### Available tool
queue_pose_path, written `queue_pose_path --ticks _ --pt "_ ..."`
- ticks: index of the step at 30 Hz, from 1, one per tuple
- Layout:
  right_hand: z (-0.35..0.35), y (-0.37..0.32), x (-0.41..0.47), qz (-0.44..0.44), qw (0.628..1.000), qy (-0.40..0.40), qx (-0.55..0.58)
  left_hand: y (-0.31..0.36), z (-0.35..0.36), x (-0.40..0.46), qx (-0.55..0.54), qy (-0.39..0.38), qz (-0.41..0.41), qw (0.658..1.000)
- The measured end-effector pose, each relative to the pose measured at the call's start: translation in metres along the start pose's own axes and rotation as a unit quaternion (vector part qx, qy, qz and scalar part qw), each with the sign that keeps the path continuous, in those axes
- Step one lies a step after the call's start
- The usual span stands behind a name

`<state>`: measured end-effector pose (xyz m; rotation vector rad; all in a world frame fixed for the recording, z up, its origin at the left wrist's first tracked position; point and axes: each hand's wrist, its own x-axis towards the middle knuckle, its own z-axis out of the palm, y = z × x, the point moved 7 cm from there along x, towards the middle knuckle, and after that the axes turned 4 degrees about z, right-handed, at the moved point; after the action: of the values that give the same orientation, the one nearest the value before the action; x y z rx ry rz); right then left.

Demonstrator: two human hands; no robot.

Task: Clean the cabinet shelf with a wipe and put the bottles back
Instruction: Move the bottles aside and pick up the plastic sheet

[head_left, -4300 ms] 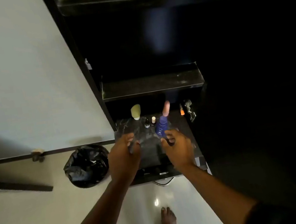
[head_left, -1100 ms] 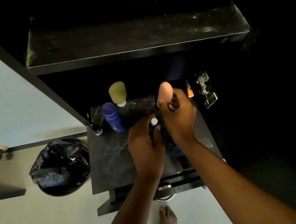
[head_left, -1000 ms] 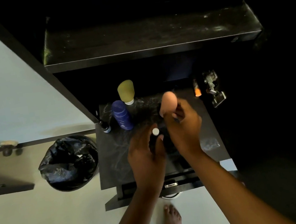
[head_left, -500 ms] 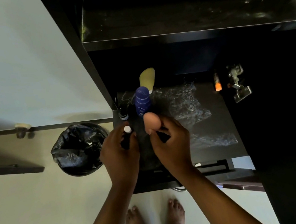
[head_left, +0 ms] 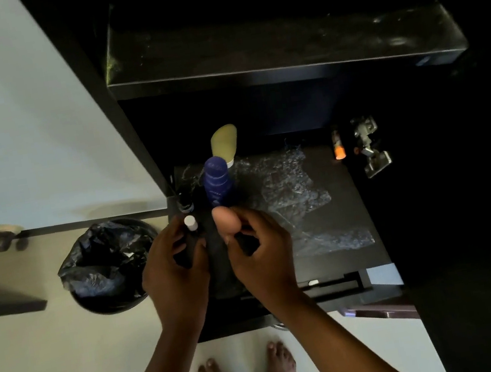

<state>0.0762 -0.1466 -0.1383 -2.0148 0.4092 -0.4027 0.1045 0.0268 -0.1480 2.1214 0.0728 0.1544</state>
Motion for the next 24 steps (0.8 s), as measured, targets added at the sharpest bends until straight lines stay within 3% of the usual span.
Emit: queue_pose_path --ticks 4,6,10,14,19,24 --pt "-0.021 0.011 -0.005 0.048 0.999 0.0 -0.019 -0.004 -0.019 -0.022 -0.021 0.04 -0.05 0.998" --pt "-0.041 0.02 -0.003 0.083 0.996 0.026 -0.028 0.008 -0.034 -0.037 -0.006 0.066 -0.038 0.997" --pt "-0.077 0.027 0.023 0.086 0.988 0.091 -0.093 0.09 -0.045 -0.038 -0.018 0.05 0.126 0.991" --pt "-0.094 0.022 0.073 0.047 0.967 0.075 -0.239 0.173 -0.026 -0.008 0.049 -0.006 0.301 0.952" --pt "-0.087 0.026 0.124 0.001 0.854 -0.011 -0.52 0.212 0.025 0.046 0.193 -0.07 0.336 0.919" --pt "-0.08 0.033 0.144 -0.004 0.695 -0.166 -0.699 0.219 0.054 0.074 0.334 -0.073 0.331 0.879"
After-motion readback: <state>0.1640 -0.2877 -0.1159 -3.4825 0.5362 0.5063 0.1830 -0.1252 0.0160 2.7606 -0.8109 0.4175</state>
